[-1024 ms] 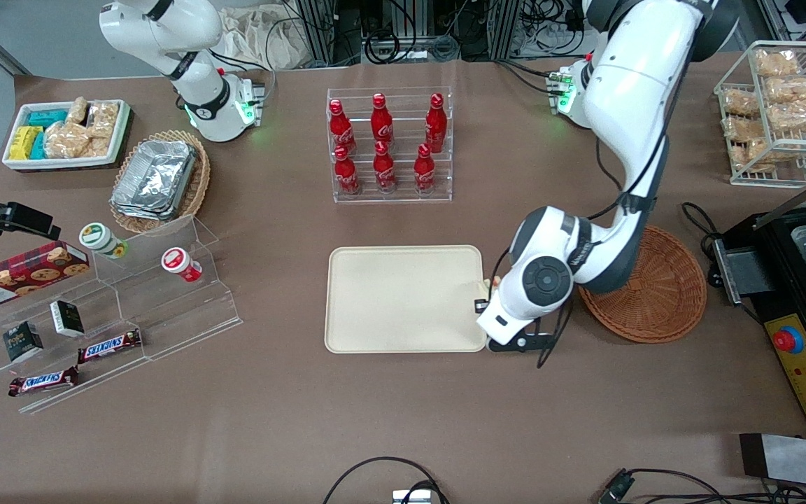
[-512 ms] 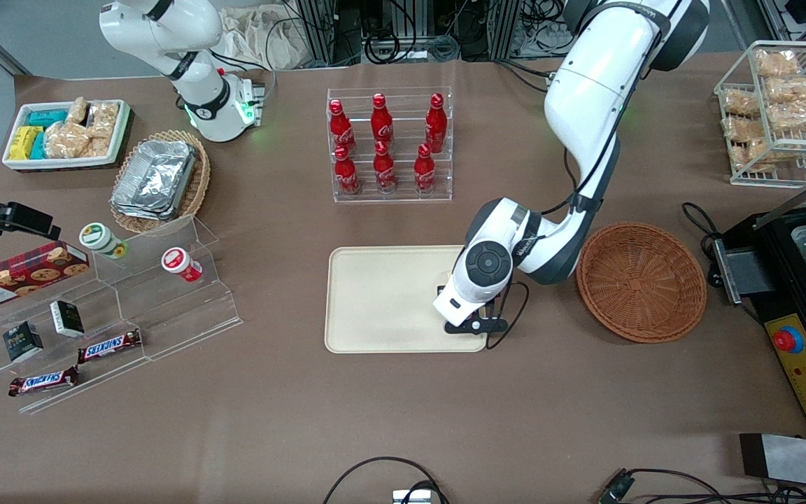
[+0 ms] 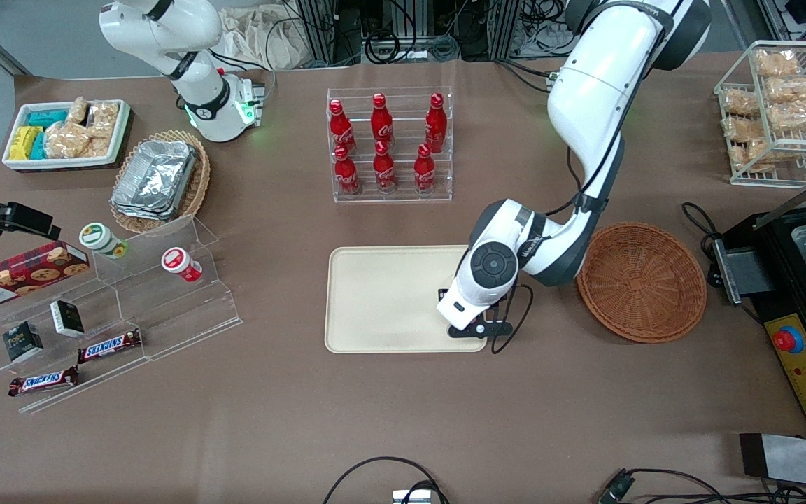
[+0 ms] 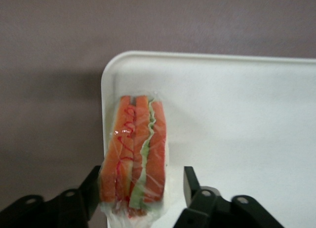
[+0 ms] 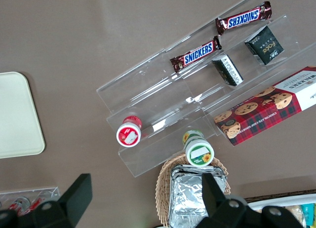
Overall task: Place sandwich from basket to tray
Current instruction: 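Lower the sandwich onto the tray and open the left gripper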
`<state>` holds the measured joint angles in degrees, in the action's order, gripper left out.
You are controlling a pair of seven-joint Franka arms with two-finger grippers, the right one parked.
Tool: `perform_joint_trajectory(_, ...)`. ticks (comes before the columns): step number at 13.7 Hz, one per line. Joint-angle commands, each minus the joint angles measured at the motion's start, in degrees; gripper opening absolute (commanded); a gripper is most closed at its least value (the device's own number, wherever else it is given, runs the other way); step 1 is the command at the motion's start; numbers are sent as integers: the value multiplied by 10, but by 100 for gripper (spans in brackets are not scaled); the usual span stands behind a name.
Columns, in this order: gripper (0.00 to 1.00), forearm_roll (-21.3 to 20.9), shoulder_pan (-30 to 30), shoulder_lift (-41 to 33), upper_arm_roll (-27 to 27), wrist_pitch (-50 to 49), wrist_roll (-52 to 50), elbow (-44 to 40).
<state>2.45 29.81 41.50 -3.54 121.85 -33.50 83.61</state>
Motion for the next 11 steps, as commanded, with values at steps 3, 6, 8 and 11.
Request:
perform_joint_trajectory(3,100,-5,-36,-120,6,-42,1,59)
perform_joint_trajectory(6,100,-10,-52,-232,9,-38,11,179)
perform_joint_trajectory(8,100,-9,-52,-297,38,-49,39,232)
perform_joint_trajectory(11,100,-7,-51,-366,82,-135,78,244)
